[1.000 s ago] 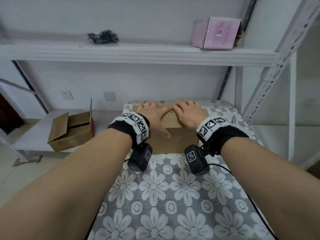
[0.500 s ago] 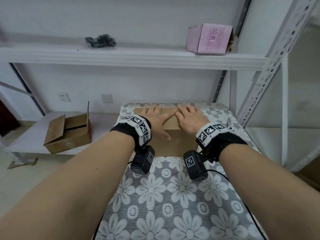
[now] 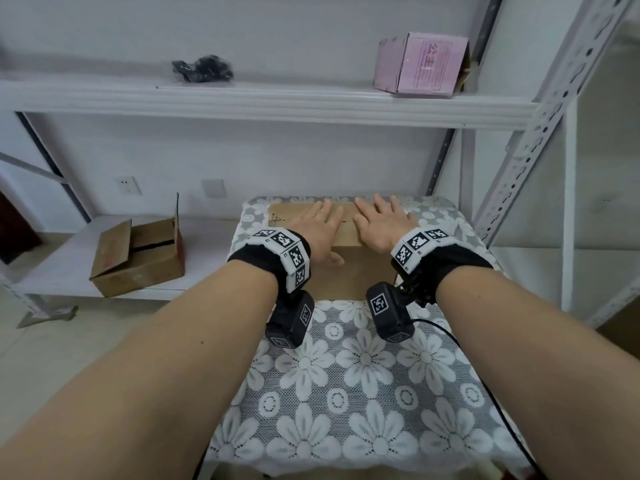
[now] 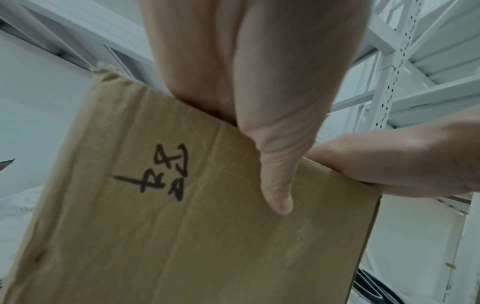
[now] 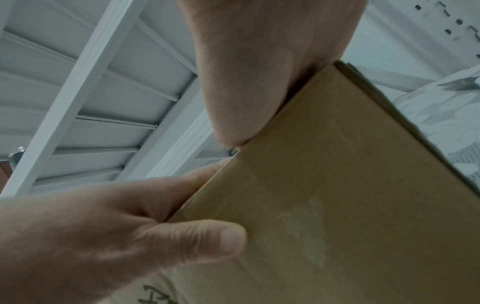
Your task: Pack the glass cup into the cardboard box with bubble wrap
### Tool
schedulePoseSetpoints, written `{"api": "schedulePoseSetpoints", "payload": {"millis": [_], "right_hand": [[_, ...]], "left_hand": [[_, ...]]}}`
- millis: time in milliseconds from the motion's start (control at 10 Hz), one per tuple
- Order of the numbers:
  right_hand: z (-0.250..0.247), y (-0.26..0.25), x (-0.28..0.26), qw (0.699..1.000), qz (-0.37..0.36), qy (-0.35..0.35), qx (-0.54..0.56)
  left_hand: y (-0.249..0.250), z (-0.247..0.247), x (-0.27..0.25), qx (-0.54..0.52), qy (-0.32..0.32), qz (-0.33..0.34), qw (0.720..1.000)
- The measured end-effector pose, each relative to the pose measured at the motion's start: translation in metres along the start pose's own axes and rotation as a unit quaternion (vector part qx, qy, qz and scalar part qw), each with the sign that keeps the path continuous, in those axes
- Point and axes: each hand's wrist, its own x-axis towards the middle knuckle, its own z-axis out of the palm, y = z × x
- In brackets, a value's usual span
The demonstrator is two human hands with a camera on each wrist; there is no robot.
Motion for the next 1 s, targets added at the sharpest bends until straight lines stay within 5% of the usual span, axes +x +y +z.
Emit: {"api": "schedulePoseSetpoints", "payload": {"millis": [400,600,700,800,900,1000], "right_hand": [[-0.003,0.028,-0.048,0.994,-0.052,0.086,0.044],[-0.012,0.037,-0.074,0.99,-0.064,0.103,0.072],[-0.018,0.032,-0.084,0.983,-0.059,0.13,0.117],[-0.023,0.031,-0.089,0.953,-0.016,0.234,0.19],[-0.017,0.037,-0.096,0.937,0.024,0.229,0.262],[-0.007,0.043,-0.107,0.855,0.092,0.101,0.501]], "left_hand": [[0.01,-0.004,-0.02,-0.021,0.067,-0.036,0.997],[0.018,-0.015,-0.041,-0.089,0.175,-0.033,0.98],[0.021,-0.024,-0.053,-0.179,0.349,-0.02,0.919],[0.025,-0.033,-0.071,-0.22,0.406,-0.006,0.887],[0.032,-0.02,-0.081,-0.308,0.361,-0.033,0.88],[0.03,-0.007,-0.077,-0.47,0.326,-0.104,0.814]]}}
